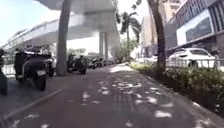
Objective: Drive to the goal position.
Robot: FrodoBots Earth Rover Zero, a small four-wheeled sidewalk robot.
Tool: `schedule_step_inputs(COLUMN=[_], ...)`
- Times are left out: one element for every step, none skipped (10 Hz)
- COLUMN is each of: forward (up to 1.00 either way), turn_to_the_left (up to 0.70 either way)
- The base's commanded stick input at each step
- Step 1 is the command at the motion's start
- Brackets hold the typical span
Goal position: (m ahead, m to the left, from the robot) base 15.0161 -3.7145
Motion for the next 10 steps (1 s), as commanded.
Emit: schedule_step_inputs(forward=[0.70, 0.70, 0.70, 0.70, 0.70, 0.70, 0.70, 0.70, 0.70, 0.70], turn_to_the_left=[0.00, 0.00, 0.00, 0.00, 0.00, 0.00, 0.00, 0.00, 0.00, 0.00])
